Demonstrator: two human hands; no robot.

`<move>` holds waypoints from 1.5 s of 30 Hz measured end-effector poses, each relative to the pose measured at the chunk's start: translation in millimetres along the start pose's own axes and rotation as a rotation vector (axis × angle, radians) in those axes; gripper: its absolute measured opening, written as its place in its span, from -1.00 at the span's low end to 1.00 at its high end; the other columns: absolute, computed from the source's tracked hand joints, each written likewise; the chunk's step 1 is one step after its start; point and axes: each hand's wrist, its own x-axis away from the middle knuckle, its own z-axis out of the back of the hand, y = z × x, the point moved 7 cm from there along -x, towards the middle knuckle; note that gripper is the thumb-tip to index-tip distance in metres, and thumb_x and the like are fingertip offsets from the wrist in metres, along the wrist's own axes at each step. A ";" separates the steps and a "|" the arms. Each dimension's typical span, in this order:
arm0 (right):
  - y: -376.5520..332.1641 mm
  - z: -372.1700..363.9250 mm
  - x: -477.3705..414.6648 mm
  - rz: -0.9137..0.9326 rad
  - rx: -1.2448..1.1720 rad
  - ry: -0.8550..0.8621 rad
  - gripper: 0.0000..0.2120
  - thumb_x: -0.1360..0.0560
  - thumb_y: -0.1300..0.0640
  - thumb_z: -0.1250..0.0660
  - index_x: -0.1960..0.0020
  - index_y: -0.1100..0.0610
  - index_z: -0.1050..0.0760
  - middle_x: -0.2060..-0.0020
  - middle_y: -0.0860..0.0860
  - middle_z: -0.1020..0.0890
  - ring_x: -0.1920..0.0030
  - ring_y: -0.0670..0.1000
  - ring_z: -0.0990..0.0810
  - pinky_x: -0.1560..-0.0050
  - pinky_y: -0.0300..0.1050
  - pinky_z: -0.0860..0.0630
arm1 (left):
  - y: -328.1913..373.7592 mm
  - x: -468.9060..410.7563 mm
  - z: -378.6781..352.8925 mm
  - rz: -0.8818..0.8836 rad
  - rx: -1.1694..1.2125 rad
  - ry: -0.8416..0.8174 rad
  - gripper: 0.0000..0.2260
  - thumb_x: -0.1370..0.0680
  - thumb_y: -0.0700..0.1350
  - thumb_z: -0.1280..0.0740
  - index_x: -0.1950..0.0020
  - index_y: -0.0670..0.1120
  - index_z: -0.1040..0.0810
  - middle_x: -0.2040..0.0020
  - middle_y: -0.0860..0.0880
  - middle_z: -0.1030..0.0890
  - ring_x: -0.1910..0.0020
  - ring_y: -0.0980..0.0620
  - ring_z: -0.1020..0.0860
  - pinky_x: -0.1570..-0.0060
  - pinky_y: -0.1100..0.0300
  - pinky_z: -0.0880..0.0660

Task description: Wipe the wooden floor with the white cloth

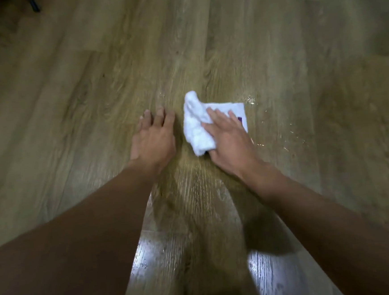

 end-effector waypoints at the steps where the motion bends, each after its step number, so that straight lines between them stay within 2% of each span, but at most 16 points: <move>1: -0.2 -3.2 16.6 0.028 -0.003 -0.029 -0.50 -0.44 0.18 -0.29 -0.38 0.16 -0.39 -0.47 0.14 -0.30 -0.48 0.13 -0.23 -0.51 0.02 0.06 | -0.8 -0.3 -0.4 -0.011 -0.008 -0.007 -0.48 -0.57 -0.15 -0.11 -0.53 -0.09 -0.10 -0.54 -0.14 -0.14 -0.50 -0.26 -0.13 -0.47 -0.11 -0.10; 4: 42.7 13.3 11.3 -0.228 -0.157 0.003 -0.58 -0.58 0.08 -0.14 -0.43 -0.02 -0.32 -0.43 0.01 -0.36 -0.40 0.06 -0.34 -0.44 0.00 -0.23 | -2.0 -0.6 -1.9 -0.020 -0.024 -0.015 -0.49 -0.57 -0.15 -0.10 -0.53 -0.07 -0.10 -0.54 -0.16 -0.15 -0.50 -0.29 -0.13 -0.47 -0.15 -0.12; 7: 63.3 24.6 -48.4 -0.398 -0.028 0.052 -0.57 -0.53 0.14 -0.10 -0.40 0.11 -0.32 -0.41 0.13 -0.34 -0.41 0.16 -0.27 -0.41 0.13 -0.21 | 0.8 -1.0 -3.4 -0.002 0.001 -0.019 -0.51 -0.57 -0.16 -0.10 -0.51 -0.07 -0.15 -0.53 -0.16 -0.17 -0.49 -0.29 -0.13 -0.46 -0.15 -0.12; 9: 41.8 14.9 -73.1 -0.385 0.050 -0.013 -0.49 -0.50 0.14 -0.13 -0.44 0.14 -0.22 -0.46 0.19 -0.22 -0.48 0.18 -0.12 -0.47 0.19 -0.03 | 0.5 -1.7 0.3 0.029 0.034 0.013 -0.53 -0.54 -0.17 -0.13 -0.47 -0.07 -0.24 -0.51 -0.14 -0.23 -0.48 -0.28 -0.18 -0.44 -0.14 -0.16; 12: 5.1 -5.7 -44.2 -0.167 0.087 -0.050 -0.41 -0.50 0.15 -0.18 -0.51 0.13 -0.14 -0.54 0.15 -0.07 -0.53 0.14 0.00 -0.50 0.11 0.14 | 2.2 -4.5 5.1 0.111 0.100 0.040 -0.62 -0.55 -0.16 -0.13 -0.37 -0.07 -0.34 -0.48 -0.14 -0.30 -0.46 -0.28 -0.21 -0.40 -0.15 -0.22; 14: 15.2 -0.6 -6.5 -0.120 0.027 -0.005 -0.46 -0.51 0.18 -0.17 -0.49 0.11 -0.22 -0.53 0.10 -0.13 -0.52 0.13 -0.08 -0.51 0.07 0.08 | 11.9 -7.1 4.6 0.170 0.145 0.030 -0.65 -0.57 -0.14 -0.11 -0.37 -0.03 -0.33 -0.48 -0.18 -0.29 -0.47 -0.33 -0.17 -0.43 -0.19 -0.13; 17: 66.3 22.4 11.0 -0.361 -0.051 0.068 -0.57 -0.58 0.04 -0.01 -0.43 -0.01 -0.30 -0.46 0.01 -0.31 -0.46 0.15 -0.23 -0.46 0.11 -0.17 | 24.0 -9.5 -0.9 0.214 0.143 0.010 -0.61 -0.56 -0.11 -0.16 -0.39 0.04 -0.30 -0.49 -0.29 -0.22 -0.46 -0.43 -0.11 -0.45 -0.27 -0.01; 20: 84.8 46.2 -25.5 -0.504 -0.165 0.211 -0.60 -0.46 0.02 0.04 -0.12 0.07 -0.48 -0.17 0.01 -0.54 -0.22 0.10 -0.47 -0.29 0.15 -0.38 | 25.5 -10.9 -7.9 0.211 0.123 -0.008 -0.61 -0.56 -0.03 -0.17 -0.40 0.01 -0.28 -0.49 -0.35 -0.15 -0.45 -0.47 -0.07 -0.43 -0.32 0.00; 21: 80.3 46.5 -39.2 -0.510 -0.156 0.200 -0.61 -0.43 0.06 0.01 -0.12 0.11 -0.47 -0.16 0.04 -0.53 -0.21 0.09 -0.46 -0.28 0.16 -0.38 | 24.9 -10.4 -8.9 0.209 0.112 -0.011 -0.61 -0.56 -0.03 -0.17 -0.40 0.01 -0.29 -0.49 -0.35 -0.15 -0.45 -0.46 -0.08 -0.43 -0.32 -0.01; 25: 47.4 15.1 -41.0 -0.281 0.088 -0.045 -0.46 -0.53 0.15 -0.12 -0.50 0.16 -0.14 -0.53 0.14 -0.08 -0.53 0.14 -0.04 -0.50 0.15 0.06 | 27.9 -12.3 -3.4 0.228 0.131 -0.022 -0.60 -0.56 -0.05 -0.17 -0.41 0.00 -0.29 -0.51 -0.32 -0.14 -0.46 -0.44 -0.07 -0.43 -0.30 0.00; 28: 54.7 28.0 6.5 -0.151 0.016 -0.029 -0.47 -0.52 0.23 -0.13 -0.50 0.12 -0.20 -0.52 0.11 -0.16 -0.51 0.12 -0.12 -0.51 0.14 0.04 | 43.6 -18.1 0.1 0.158 0.120 -0.013 -0.53 -0.57 -0.12 -0.13 -0.48 -0.16 -0.22 -0.54 -0.20 -0.15 -0.50 -0.34 -0.05 -0.45 -0.24 -0.01; 32: 114.4 56.8 3.4 -0.434 0.193 0.067 -0.60 -0.55 0.21 -0.06 -0.38 0.16 -0.34 -0.38 0.22 -0.35 -0.39 0.21 -0.27 -0.45 0.15 -0.09 | 58.2 -21.5 -0.6 0.067 0.122 -0.011 -0.57 -0.57 -0.14 -0.12 -0.44 -0.20 -0.24 -0.51 -0.24 -0.21 -0.49 -0.32 -0.10 -0.46 -0.23 -0.04; 35: 112.9 52.3 -39.5 -0.518 0.175 0.098 -0.57 -0.54 0.10 -0.09 -0.36 0.24 -0.31 -0.41 0.23 -0.27 -0.42 0.20 -0.22 -0.45 0.12 -0.10 | 69.2 -25.9 0.7 0.019 0.097 -0.005 -0.62 -0.56 -0.11 -0.13 -0.38 -0.12 -0.30 -0.48 -0.23 -0.26 -0.46 -0.37 -0.14 -0.45 -0.24 -0.04; 37: 94.0 37.8 -45.0 -0.455 0.115 0.064 -0.51 -0.56 0.09 -0.07 -0.44 0.25 -0.21 -0.48 0.23 -0.17 -0.49 0.19 -0.11 -0.50 0.10 0.02 | 76.9 -29.1 1.4 -0.019 0.095 0.007 -0.60 -0.55 -0.11 -0.13 -0.40 -0.09 -0.30 -0.48 -0.18 -0.27 -0.47 -0.30 -0.16 -0.45 -0.22 -0.06; 41: 84.2 40.7 15.2 -0.184 0.009 -0.003 -0.47 -0.52 0.24 -0.09 -0.48 0.22 -0.19 -0.51 0.17 -0.16 -0.51 0.12 -0.11 -0.51 0.07 0.08 | 97.3 -35.0 -0.5 -0.057 0.096 0.030 -0.53 -0.55 -0.11 -0.13 -0.46 -0.13 -0.25 -0.51 -0.15 -0.22 -0.48 -0.25 -0.16 -0.46 -0.18 -0.07; 45: 143.7 71.4 40.4 -0.412 0.158 0.059 -0.52 -0.52 0.21 -0.04 -0.43 0.18 -0.27 -0.45 0.16 -0.27 -0.46 0.11 -0.17 -0.46 0.15 -0.06 | 117.2 -37.6 -1.5 -0.150 0.116 0.056 -0.54 -0.56 -0.09 -0.15 -0.47 -0.09 -0.24 -0.55 -0.14 -0.14 -0.52 -0.24 -0.07 -0.47 -0.19 -0.03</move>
